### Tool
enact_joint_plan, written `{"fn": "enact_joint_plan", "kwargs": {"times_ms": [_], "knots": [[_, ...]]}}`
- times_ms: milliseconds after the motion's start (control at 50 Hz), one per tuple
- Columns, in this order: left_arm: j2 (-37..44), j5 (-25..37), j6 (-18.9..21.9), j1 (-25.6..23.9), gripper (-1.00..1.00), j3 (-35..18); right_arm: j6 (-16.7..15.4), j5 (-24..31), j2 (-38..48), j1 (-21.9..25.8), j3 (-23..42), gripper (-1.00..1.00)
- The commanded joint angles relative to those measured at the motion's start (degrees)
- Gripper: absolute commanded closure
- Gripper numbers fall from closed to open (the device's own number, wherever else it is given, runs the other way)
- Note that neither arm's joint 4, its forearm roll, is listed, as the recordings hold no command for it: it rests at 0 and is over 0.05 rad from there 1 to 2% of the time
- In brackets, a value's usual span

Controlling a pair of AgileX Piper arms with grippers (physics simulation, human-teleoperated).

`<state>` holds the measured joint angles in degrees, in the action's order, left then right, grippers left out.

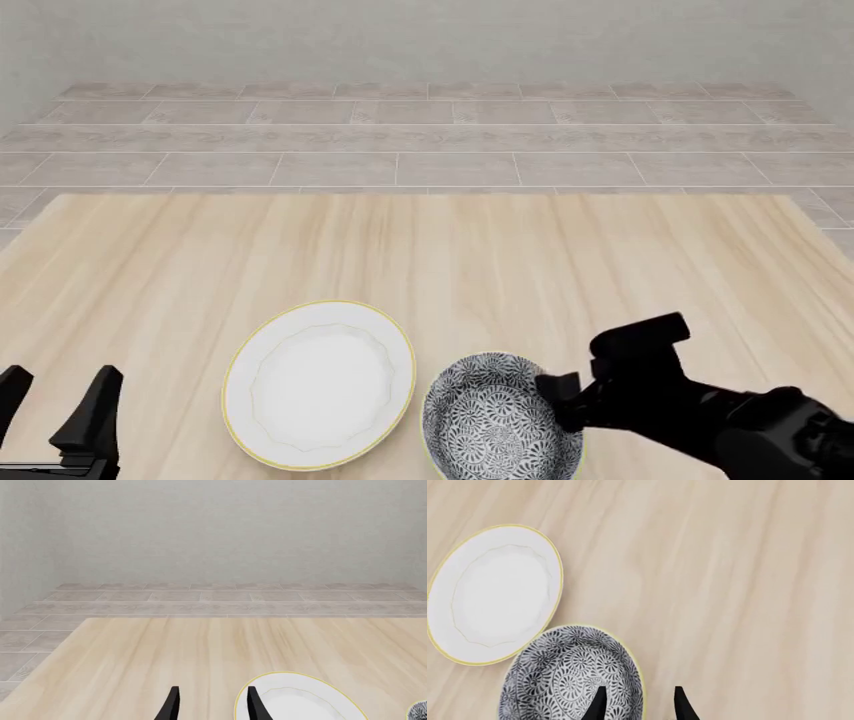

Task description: Put the bowl on the plate.

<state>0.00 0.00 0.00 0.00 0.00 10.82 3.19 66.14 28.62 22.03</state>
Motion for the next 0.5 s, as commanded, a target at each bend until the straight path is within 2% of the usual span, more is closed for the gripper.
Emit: {"fn": "enact_joint_plan", "kwargs": {"times_ms": [20,360,500], "knots": [[0.0,0.0,0.0,0.0,-1.00,0.0,1.0,-2.7,2.2,0.4,-1.4,-1.00],[0.0,0.0,0.0,0.0,-1.00,0.0,1.2,-5.3,4.5,0.7,-2.5,-1.00],[0.0,0.0,0.0,0.0,-1.00,0.0,2.2,-6.3,5.5,1.3,-2.8,-1.00]]}}
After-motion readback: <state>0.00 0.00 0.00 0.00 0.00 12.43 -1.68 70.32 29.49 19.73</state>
